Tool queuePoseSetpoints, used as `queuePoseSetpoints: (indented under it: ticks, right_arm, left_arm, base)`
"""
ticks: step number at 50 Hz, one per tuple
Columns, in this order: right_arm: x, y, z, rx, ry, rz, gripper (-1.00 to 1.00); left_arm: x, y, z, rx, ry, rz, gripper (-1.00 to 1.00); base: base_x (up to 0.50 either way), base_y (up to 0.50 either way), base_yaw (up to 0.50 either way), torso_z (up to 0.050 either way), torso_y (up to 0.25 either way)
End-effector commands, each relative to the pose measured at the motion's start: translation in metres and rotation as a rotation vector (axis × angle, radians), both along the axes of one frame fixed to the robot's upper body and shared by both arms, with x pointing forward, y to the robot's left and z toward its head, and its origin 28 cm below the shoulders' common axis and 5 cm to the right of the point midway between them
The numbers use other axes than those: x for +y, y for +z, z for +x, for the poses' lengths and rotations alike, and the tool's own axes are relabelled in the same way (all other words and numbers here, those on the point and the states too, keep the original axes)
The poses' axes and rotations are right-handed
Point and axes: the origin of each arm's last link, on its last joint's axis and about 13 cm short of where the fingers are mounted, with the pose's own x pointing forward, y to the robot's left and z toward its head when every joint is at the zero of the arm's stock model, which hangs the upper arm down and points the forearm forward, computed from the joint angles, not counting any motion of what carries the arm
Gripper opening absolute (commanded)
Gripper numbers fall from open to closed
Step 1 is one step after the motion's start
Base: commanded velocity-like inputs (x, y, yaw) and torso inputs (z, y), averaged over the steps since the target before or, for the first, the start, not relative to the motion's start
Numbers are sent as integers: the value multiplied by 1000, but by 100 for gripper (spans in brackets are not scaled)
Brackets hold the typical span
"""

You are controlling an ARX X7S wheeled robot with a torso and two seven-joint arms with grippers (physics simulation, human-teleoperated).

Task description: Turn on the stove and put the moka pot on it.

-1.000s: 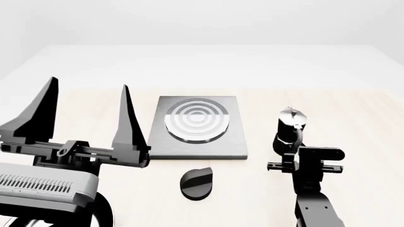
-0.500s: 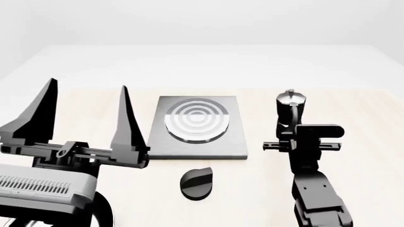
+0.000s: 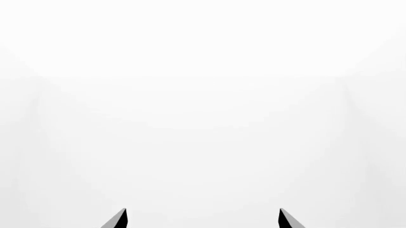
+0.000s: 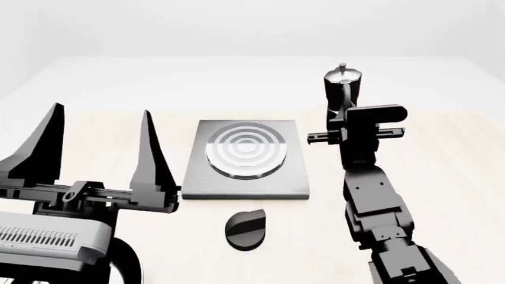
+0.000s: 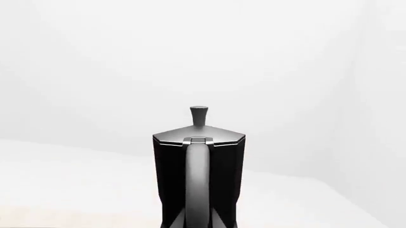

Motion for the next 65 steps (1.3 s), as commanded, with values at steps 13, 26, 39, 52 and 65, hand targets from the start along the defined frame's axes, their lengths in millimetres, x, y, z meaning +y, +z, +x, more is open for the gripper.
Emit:
queuePoseSetpoints:
  ticks: [13, 26, 39, 52, 65]
  right_arm:
    - [41, 48, 24, -94, 67, 28, -100]
    - [72, 38, 19, -68, 182, 118, -100]
    - [94, 26, 9, -39, 271, 232, -100]
    - [110, 30, 5, -26, 360, 240, -100]
    - [122, 29, -2, -83, 427, 236, -100]
  left_arm:
    - [3, 0, -3, 1, 16, -4, 100]
    - [5, -5, -2, 17, 24, -5, 100]
    - [4, -3, -4, 19, 25, -7, 100]
    - [4, -4, -5, 15, 22, -8, 100]
    - [6, -4, -6, 14, 33, -13, 100]
  base:
    - [0, 0, 0, 1, 2]
    - [0, 0, 0, 0, 1]
    - [0, 0, 0, 0, 2]
    - [0, 0, 0, 1, 2]
    - [0, 0, 0, 0, 1]
